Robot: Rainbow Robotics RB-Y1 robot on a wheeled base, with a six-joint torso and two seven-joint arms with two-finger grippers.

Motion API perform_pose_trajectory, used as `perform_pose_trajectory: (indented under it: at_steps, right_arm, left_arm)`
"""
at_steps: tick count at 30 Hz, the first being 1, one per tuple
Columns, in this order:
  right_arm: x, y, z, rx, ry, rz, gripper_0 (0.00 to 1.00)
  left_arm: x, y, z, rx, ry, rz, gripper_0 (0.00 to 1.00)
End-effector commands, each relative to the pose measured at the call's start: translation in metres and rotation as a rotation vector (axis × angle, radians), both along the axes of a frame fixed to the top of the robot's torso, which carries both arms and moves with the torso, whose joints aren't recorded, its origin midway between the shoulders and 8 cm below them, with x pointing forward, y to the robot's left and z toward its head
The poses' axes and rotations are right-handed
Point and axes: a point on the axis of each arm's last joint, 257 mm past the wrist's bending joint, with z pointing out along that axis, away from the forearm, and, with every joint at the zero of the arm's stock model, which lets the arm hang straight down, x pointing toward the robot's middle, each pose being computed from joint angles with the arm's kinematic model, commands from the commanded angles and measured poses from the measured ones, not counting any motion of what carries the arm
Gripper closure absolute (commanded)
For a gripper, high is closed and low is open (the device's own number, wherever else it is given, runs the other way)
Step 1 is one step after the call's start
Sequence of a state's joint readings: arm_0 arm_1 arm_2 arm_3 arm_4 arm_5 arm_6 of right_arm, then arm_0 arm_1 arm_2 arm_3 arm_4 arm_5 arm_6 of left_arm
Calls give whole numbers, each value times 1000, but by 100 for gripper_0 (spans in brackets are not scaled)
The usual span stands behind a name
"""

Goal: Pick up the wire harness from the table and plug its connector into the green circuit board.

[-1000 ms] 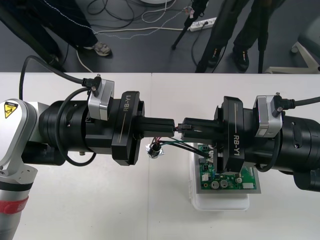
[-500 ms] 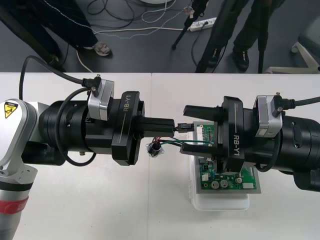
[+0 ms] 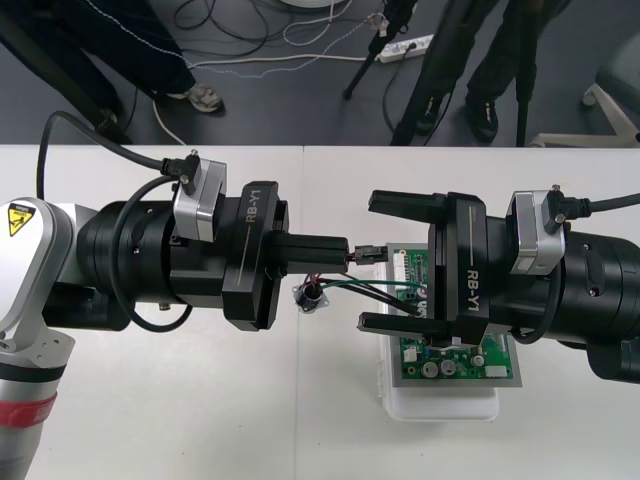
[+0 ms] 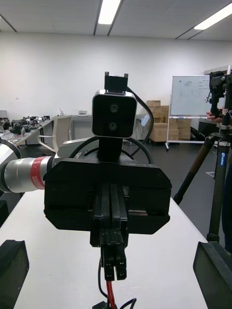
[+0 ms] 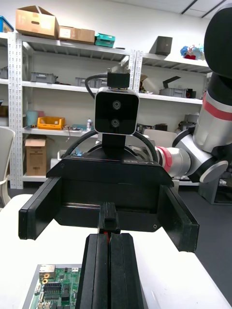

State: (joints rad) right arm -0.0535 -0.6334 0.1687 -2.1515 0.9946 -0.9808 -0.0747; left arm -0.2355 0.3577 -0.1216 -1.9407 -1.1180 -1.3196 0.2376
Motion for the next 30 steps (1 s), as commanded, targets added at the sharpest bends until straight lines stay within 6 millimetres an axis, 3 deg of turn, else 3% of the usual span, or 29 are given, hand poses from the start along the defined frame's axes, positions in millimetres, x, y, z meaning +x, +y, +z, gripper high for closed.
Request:
perform_pose_trajectory:
  at_steps: [1, 12, 21, 30]
  right_arm:
    - [-11, 8, 19, 28, -71, 25, 0]
    - [-3, -11, 14, -19, -88, -10, 0]
    - [1, -49, -1, -89, -80, 17, 0]
    - [8, -96, -37, -264, -70, -39, 0]
  left_arm:
    - [2, 12, 5, -19, -67, 20, 100]
    - [10, 28, -25, -10, -3, -3, 100]
    - [17, 42, -56, 14, 16, -11, 100]
    - [20, 54, -77, 43, -7, -13, 100]
